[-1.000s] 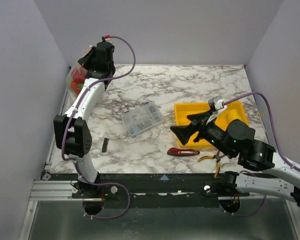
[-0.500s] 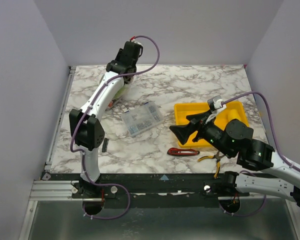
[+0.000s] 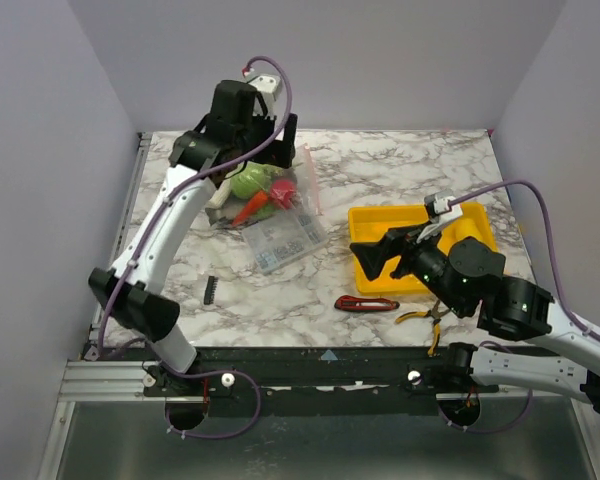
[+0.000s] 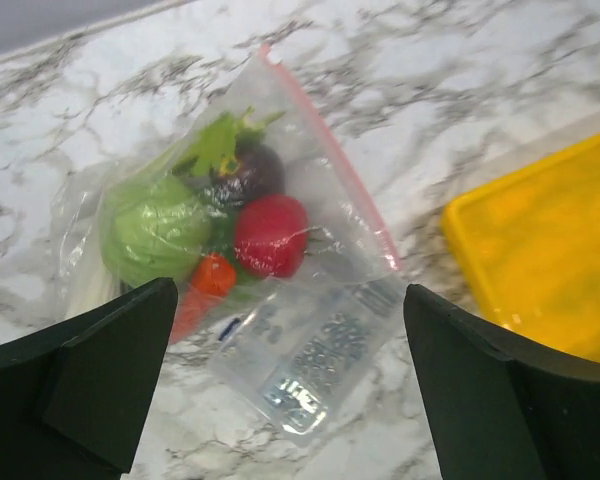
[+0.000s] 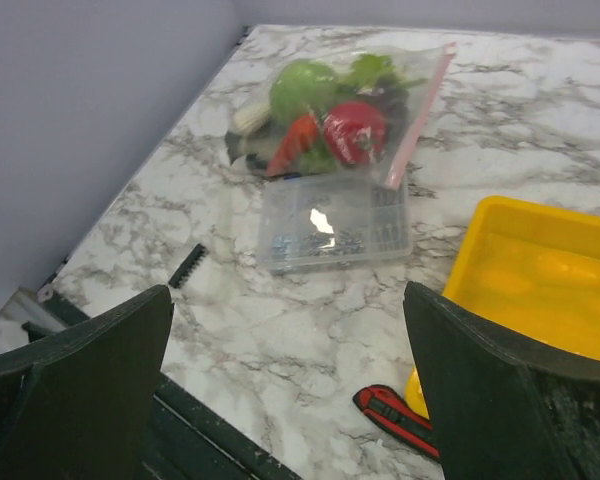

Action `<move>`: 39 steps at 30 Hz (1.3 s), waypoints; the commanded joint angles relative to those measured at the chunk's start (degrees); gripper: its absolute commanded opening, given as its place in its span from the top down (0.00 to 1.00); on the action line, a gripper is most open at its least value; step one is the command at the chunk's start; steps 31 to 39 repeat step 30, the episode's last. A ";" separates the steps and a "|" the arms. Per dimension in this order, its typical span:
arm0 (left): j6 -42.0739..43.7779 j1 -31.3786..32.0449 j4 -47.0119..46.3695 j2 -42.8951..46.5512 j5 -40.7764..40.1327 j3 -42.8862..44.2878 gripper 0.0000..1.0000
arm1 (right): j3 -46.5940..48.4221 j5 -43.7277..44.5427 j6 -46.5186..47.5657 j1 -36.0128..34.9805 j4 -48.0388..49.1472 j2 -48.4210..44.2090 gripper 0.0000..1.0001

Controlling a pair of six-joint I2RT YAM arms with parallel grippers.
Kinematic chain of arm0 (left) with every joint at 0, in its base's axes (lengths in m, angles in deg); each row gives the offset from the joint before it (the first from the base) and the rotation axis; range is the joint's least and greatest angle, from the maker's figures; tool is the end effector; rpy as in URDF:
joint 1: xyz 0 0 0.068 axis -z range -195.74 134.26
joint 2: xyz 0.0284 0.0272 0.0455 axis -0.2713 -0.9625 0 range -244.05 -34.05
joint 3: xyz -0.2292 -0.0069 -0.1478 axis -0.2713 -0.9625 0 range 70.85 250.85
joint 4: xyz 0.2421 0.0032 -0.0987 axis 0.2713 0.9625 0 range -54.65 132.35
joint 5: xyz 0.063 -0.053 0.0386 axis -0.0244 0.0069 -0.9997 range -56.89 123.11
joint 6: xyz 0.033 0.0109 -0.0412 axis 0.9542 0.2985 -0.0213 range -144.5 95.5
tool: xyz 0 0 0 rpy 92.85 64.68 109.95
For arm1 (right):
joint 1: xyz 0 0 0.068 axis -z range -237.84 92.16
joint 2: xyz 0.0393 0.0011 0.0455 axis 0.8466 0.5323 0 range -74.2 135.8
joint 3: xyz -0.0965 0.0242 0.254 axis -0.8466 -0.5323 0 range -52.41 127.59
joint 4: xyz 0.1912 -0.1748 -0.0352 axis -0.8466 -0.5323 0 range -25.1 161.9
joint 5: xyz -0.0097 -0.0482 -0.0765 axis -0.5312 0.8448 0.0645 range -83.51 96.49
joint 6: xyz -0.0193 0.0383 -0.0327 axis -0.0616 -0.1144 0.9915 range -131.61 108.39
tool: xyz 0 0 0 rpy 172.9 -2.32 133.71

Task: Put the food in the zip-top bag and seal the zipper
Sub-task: Place the zipper food storage bag at the center of the board, then reset both arms

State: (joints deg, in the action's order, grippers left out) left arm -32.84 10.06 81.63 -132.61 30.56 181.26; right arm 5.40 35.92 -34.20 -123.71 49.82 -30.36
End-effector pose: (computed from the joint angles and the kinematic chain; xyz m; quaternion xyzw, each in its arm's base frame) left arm 0.3402 -0.1628 0.4217 0.1240 0.8758 -0.1180 0.4512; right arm 0.0801 0.1360 0.3989 -0.1148 0.7405 0.3046 0.5880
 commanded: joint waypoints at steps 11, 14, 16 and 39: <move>-5.83 -0.32 -9.06 31.72 11.99 -4.49 0.02 | 14.62 27.01 10.51 0.20 -4.23 0.18 0.00; -5.90 -0.32 -12.58 37.56 7.83 -7.37 0.02 | 16.89 30.22 14.10 0.13 -2.50 0.57 0.00; -6.03 -0.31 -16.27 41.66 5.74 -10.78 0.02 | 18.72 32.04 15.87 0.16 -2.30 1.13 0.00; -6.24 -0.32 -23.77 54.82 0.73 -21.63 0.01 | 20.51 35.89 22.75 0.19 5.66 1.05 0.00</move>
